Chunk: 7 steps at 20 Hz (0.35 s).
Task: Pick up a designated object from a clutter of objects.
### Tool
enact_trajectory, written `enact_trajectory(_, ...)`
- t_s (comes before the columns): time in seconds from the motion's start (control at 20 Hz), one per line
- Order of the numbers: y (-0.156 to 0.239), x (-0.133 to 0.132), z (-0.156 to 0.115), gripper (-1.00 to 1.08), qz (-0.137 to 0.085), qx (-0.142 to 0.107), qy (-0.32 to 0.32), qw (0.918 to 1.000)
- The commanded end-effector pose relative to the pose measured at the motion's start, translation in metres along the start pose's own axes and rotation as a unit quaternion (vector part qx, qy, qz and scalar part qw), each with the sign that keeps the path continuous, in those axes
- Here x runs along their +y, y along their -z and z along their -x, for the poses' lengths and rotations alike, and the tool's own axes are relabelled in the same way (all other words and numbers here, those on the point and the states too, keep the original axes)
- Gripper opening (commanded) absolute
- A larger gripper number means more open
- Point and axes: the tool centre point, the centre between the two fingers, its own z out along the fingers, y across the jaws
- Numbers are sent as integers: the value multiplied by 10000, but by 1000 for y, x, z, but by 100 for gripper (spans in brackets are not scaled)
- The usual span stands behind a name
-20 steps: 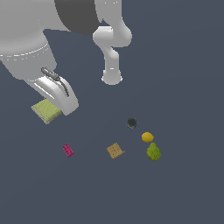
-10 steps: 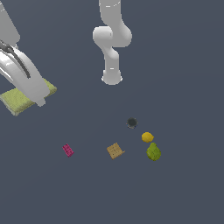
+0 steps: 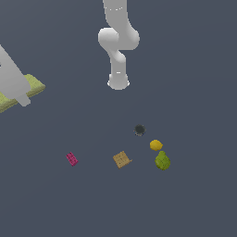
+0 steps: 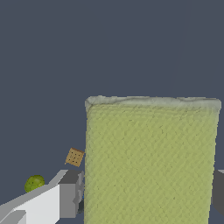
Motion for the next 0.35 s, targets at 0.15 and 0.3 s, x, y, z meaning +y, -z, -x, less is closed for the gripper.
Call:
enact_trajectory(0.15, 7, 2, -4, -100, -1, 6, 0, 10000)
enact_trajectory(0.3, 7, 2, -5, -100, -1, 6, 0, 10000)
